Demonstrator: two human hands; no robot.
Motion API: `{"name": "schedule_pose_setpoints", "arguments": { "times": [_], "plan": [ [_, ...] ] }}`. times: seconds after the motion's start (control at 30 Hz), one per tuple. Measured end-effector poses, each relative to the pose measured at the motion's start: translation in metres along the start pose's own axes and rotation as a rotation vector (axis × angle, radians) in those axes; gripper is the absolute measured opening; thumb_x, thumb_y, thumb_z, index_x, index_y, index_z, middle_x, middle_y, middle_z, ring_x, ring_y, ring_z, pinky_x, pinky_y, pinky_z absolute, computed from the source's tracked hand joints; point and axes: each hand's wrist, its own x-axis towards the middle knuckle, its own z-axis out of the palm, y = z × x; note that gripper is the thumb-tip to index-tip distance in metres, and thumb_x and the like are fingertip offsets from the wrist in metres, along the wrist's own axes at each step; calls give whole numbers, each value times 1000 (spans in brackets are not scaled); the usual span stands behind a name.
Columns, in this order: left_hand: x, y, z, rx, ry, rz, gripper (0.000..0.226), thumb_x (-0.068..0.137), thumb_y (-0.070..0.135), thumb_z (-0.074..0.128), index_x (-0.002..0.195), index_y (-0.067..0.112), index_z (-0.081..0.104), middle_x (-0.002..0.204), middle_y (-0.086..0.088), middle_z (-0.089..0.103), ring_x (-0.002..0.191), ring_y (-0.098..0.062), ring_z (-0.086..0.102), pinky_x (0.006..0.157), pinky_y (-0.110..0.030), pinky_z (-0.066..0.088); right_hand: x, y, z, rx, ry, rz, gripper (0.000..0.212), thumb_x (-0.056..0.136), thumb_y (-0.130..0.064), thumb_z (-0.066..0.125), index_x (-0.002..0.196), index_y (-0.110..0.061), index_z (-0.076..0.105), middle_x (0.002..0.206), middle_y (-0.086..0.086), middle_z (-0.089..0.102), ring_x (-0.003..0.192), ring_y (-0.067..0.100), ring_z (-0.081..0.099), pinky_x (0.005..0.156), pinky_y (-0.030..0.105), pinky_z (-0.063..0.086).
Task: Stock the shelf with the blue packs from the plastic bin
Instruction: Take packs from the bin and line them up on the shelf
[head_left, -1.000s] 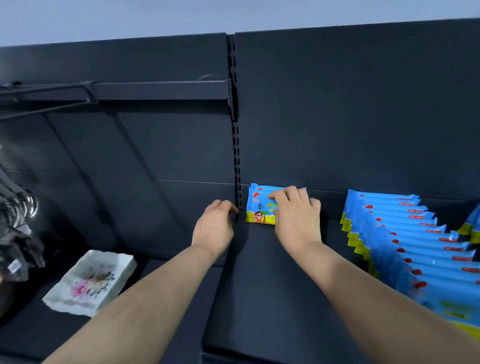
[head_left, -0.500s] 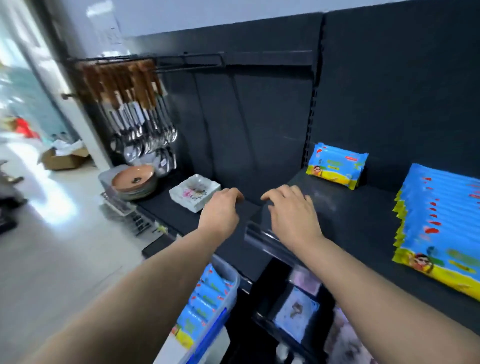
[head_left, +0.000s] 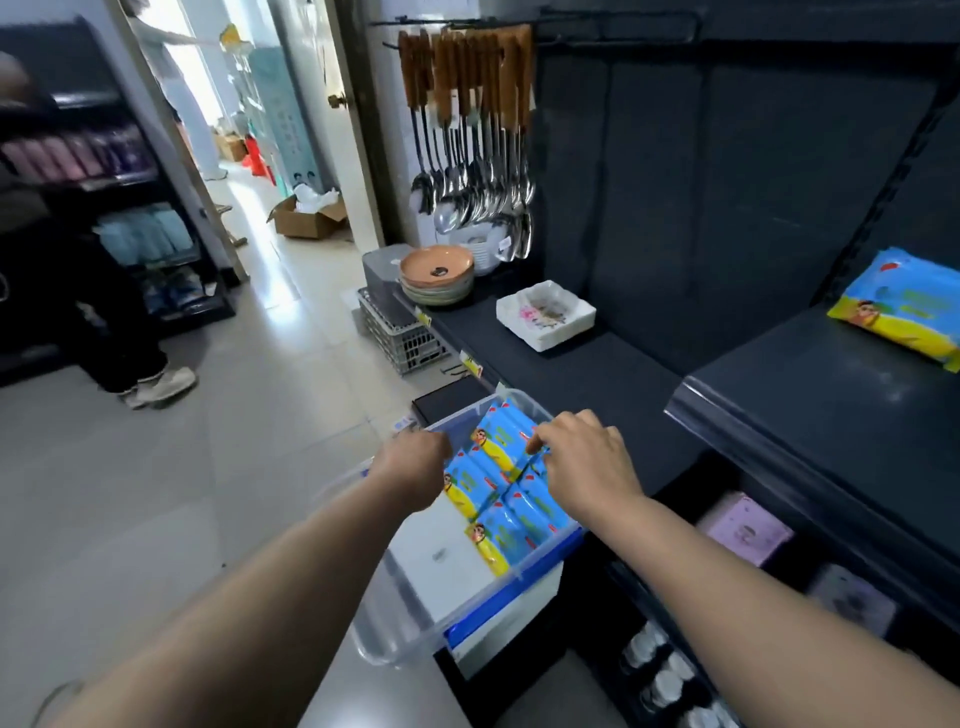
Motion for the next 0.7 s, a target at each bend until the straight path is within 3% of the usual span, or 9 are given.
{"name": "schedule_pose_setpoints", "arguments": {
  "times": [0.33, 0.5, 0.7],
  "plan": [
    [36, -55, 49, 5, -184, 127, 41, 85, 7, 43, 123, 17, 54, 126, -6, 58, 118, -28, 50, 91, -37, 48, 17, -27, 54, -108, -192, 220, 31, 89, -15, 50, 110, -36, 59, 118, -7, 55, 119, 19, 40, 91, 35, 33],
    [68, -52, 61, -22, -241, 183, 43, 90, 11, 46, 133, 15, 47, 131, -7, 54, 124, -29, 45, 98, -38, 44, 12, -18, 80, -101, -272, 337, 32, 87, -16, 54, 111, -37, 58, 118, -10, 54, 117, 16, 39, 90, 34, 31],
    [113, -23, 68, -54, -267, 212, 52, 87, 5, 49, 137, 12, 40, 136, -11, 49, 126, -31, 45, 98, -42, 45, 27, 14, 95, -23, -290, 354, 29, 91, -18, 50, 111, -37, 59, 119, -11, 53, 119, 15, 40, 94, 33, 31]
  ]
}}
